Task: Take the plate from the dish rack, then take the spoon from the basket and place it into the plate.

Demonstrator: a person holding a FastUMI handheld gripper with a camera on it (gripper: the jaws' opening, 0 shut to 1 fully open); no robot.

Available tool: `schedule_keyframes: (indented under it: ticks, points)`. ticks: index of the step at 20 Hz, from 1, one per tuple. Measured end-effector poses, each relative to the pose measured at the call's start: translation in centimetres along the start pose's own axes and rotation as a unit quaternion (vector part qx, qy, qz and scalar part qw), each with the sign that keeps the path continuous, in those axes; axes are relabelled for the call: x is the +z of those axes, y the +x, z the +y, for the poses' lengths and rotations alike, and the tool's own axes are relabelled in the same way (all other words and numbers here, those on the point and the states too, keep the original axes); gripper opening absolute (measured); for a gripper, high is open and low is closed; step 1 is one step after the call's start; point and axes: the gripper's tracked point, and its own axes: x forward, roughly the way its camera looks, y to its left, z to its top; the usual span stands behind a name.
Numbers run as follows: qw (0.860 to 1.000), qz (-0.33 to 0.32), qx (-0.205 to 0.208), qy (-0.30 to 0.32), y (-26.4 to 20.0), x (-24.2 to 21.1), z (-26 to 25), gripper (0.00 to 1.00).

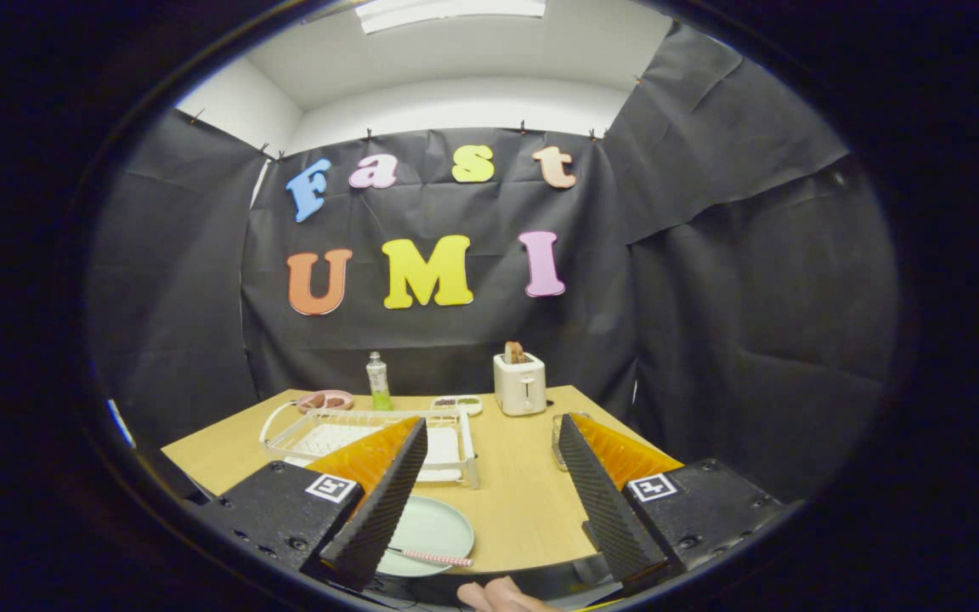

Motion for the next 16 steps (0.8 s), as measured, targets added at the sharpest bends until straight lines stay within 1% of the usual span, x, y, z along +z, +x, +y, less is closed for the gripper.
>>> schedule_keyframes:
  ticks: [5, 10, 16]
  points:
    - [1.0, 0.006, 0.015, 0.007, -0.3, -0.1, 1.2, 1.0]
    - [1.0, 0.006, 0.015, -0.013, -0.3, -0.5, 1.9, 1.0]
    - [1.0, 0.01, 0.02, -0.007, -0.3, -0.7, 2.0, 1.0]
